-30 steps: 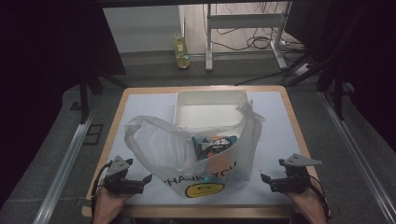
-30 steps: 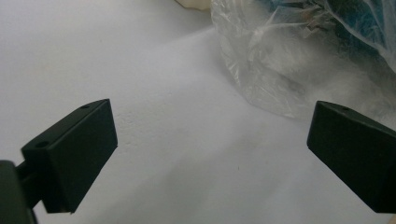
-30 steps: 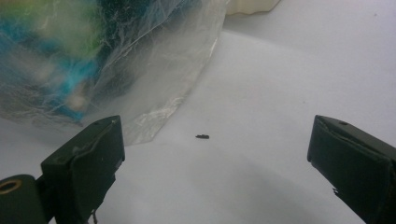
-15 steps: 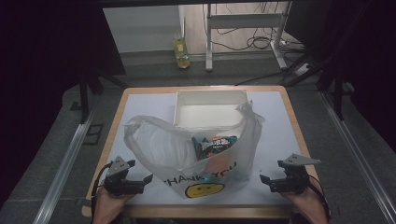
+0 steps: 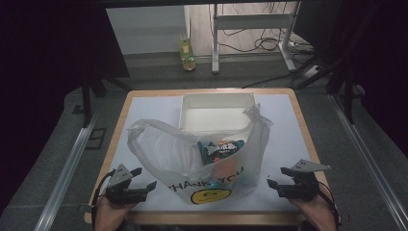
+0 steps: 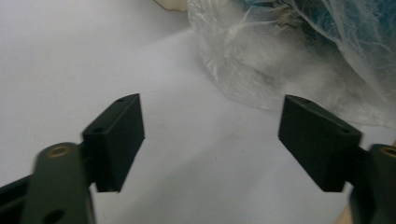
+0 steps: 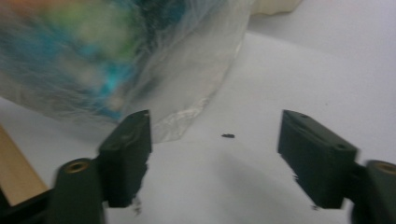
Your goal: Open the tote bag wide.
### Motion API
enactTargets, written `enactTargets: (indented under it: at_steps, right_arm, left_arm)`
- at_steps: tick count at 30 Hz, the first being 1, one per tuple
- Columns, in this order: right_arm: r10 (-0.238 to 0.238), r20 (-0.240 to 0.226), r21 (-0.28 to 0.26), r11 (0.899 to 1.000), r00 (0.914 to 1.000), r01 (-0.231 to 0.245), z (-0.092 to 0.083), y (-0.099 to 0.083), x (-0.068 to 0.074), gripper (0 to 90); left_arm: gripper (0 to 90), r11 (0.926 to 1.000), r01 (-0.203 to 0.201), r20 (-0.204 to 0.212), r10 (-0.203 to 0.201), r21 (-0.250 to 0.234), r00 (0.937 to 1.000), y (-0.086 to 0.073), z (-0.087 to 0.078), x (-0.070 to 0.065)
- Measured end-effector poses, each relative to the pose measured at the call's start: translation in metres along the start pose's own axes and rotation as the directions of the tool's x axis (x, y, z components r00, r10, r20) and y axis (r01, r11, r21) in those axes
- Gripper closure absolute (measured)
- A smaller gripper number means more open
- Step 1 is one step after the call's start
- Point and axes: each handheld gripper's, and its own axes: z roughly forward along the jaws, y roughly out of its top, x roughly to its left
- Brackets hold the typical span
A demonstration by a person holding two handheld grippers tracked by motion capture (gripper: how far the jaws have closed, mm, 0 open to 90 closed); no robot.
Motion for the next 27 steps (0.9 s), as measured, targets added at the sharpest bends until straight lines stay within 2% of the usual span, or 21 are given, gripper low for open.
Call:
enactTargets:
  at_steps: [1, 2, 3, 5, 6, 7, 9, 10, 11, 12, 14, 15, 17, 19, 20, 23, 24, 26, 27]
  right_arm:
    - [0.000, 0.000, 0.000, 1.000, 1.0000, 0.000, 0.000, 0.000, 0.000, 32.5]
    - [-0.018, 0.002, -0.001, 1.000, 0.9998, 0.018, -0.002, 0.001, 0.004, 40.0]
    - [-0.027, 0.002, 0.002, 1.000, 0.9996, 0.027, -0.003, 0.001, 0.006, 43.8]
    - [-0.042, -0.007, 0.006, 0.999, 0.9991, 0.042, -0.004, 0.002, 0.008, 50.7]
    - [-0.042, -0.007, 0.006, 0.999, 0.9991, 0.042, -0.004, 0.002, 0.008, 50.7]
    - [-0.050, -0.017, 0.012, 0.999, 0.9986, 0.051, -0.005, 0.002, 0.010, 58.4]
    - [-0.059, -0.027, 0.017, 0.998, 0.9979, 0.060, -0.005, 0.003, 0.013, 65.3]
    - [-0.059, -0.027, 0.017, 0.998, 0.9979, 0.060, -0.005, 0.003, 0.013, 65.3]
    - [-0.063, -0.038, 0.019, 0.998, 0.9973, 0.064, -0.005, 0.003, 0.014, 69.8]
    - [-0.080, -0.056, 0.013, 0.997, 0.9953, 0.080, -0.006, 0.004, 0.017, 77.5]
    - [-0.081, -0.065, 0.016, 0.997, 0.9946, 0.082, -0.007, 0.005, 0.019, 80.8]
    - [-0.089, -0.078, 0.012, 0.996, 0.9930, 0.090, -0.007, 0.006, 0.023, 87.3]
    - [-0.093, -0.083, 0.011, 0.995, 0.9922, 0.094, -0.007, 0.006, 0.024, 88.7]
    - [-0.091, -0.111, 0.012, 0.996, 0.9896, 0.093, -0.006, 0.007, 0.027, 89.1]
    - [-0.091, -0.111, 0.012, 0.996, 0.9896, 0.093, -0.006, 0.007, 0.027, 89.1]
    - [-0.093, -0.134, 0.012, 0.995, 0.9866, 0.095, -0.006, 0.008, 0.032, 89.2]
    - [-0.093, -0.139, 0.011, 0.995, 0.9858, 0.096, -0.006, 0.008, 0.034, 89.1]
    - [-0.094, -0.158, 0.005, 0.995, 0.9830, 0.096, -0.007, 0.009, 0.038, 89.1]
    - [-0.098, -0.163, 0.002, 0.995, 0.9818, 0.099, -0.007, 0.010, 0.040, 89.2]
  left_arm:
    - [31.0, 1.0000, 0.000, 0.000, 0.000, 0.000, 1.0000, 0.000, 0.000, 0.000]
    - [34.5, 1.0000, 0.003, 0.015, -0.003, 0.000, 0.9999, 0.000, -0.002, -0.001]
    - [39.4, 1.0000, 0.001, 0.022, -0.001, 0.002, 0.9998, 0.000, -0.003, -0.002]
    - [47.4, 1.0000, -0.004, 0.043, 0.004, 0.007, 0.9991, 0.000, -0.004, -0.005]
    - [52.7, 1.0000, -0.004, 0.043, 0.004, 0.007, 0.9991, 0.000, -0.004, -0.005]
    - [58.3, 0.9999, -0.007, 0.049, 0.006, 0.009, 0.9988, 0.000, -0.005, -0.007]
    - [68.6, 0.9998, -0.018, 0.064, 0.018, 0.010, 0.9978, 0.000, -0.006, -0.011]
    - [68.6, 0.9997, -0.024, 0.073, 0.023, 0.008, 0.9970, 0.000, -0.007, -0.013]
    - [72.6, 0.9995, -0.030, 0.079, 0.029, 0.006, 0.9964, 0.000, -0.008, -0.015]
    - [80.7, 0.9994, -0.034, 0.086, 0.034, 0.001, 0.9957, 0.000, -0.010, -0.017]
    - [87.8, 0.9989, -0.045, 0.100, 0.046, -0.014, 0.9939, 0.000, -0.014, -0.021]
    - [88.9, 0.9989, -0.044, 0.108, 0.046, -0.018, 0.9931, 0.000, -0.016, -0.023]
    - [89.0, 0.9989, -0.039, 0.134, 0.042, -0.025, 0.9901, -0.001, -0.020, -0.026]
    - [89.0, 0.9991, -0.035, 0.172, 0.039, -0.023, 0.9843, -0.004, -0.022, -0.033]
    - [89.0, 0.9991, -0.035, 0.172, 0.039, -0.023, 0.9843, -0.004, -0.022, -0.033]
    - [89.0, 0.9989, -0.045, 0.207, 0.047, -0.016, 0.9772, -0.005, -0.023, -0.042]
    - [89.0, 0.9984, -0.055, 0.226, 0.057, -0.017, 0.9725, -0.004, -0.022, -0.049]
    - [89.0, 0.9975, -0.067, 0.245, 0.070, -0.023, 0.9670, -0.001, -0.022, -0.055]
    - [89.0, 0.9975, -0.067, 0.245, 0.070, -0.023, 0.9670, -0.001, -0.022, -0.055]
